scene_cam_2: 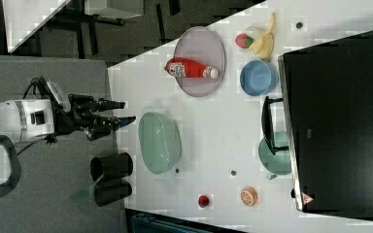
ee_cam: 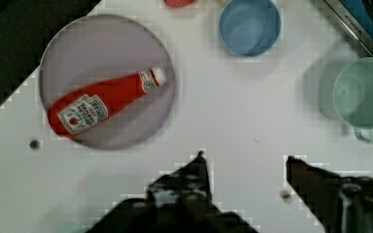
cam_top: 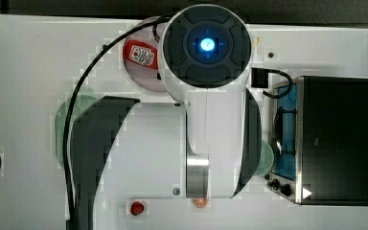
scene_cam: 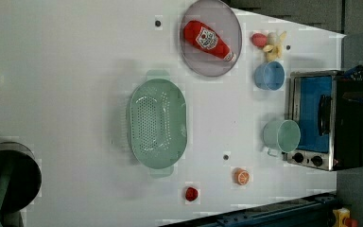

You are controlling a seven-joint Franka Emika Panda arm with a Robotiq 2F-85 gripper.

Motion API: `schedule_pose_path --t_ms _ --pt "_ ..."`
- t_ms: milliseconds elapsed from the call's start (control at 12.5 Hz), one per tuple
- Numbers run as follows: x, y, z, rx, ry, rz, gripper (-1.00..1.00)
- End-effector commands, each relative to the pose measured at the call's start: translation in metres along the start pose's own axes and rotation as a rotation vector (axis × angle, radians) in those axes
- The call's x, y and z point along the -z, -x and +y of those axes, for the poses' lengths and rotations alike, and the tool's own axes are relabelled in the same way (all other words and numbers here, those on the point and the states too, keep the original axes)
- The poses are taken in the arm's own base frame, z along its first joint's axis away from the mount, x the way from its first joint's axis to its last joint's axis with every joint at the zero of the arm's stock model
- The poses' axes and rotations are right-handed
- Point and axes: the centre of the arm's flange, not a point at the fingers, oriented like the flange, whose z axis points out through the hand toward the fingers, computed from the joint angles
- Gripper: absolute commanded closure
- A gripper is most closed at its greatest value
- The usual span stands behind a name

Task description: Drag strainer left to right.

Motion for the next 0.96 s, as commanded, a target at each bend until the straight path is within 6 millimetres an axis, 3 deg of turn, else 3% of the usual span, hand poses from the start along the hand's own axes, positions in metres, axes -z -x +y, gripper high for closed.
schedule_pose_path --t_ms 80,240,400,640,960 --pt "0.098 0.07 0.13 -0.154 -0.01 -0.004 -0.59" --pt "0.098 0.071 0.129 -0.15 -0.01 -0.004 -1.0" --pt "0.095 0.081 0.11 -0.116 -0.031 -0.008 -1.0" --pt "0.071 0.121 0.038 -0.025 -0.04 -0.013 -1.0" --pt "0.0 0.191 -0.059 -0.187 0.065 -0.028 -1.0"
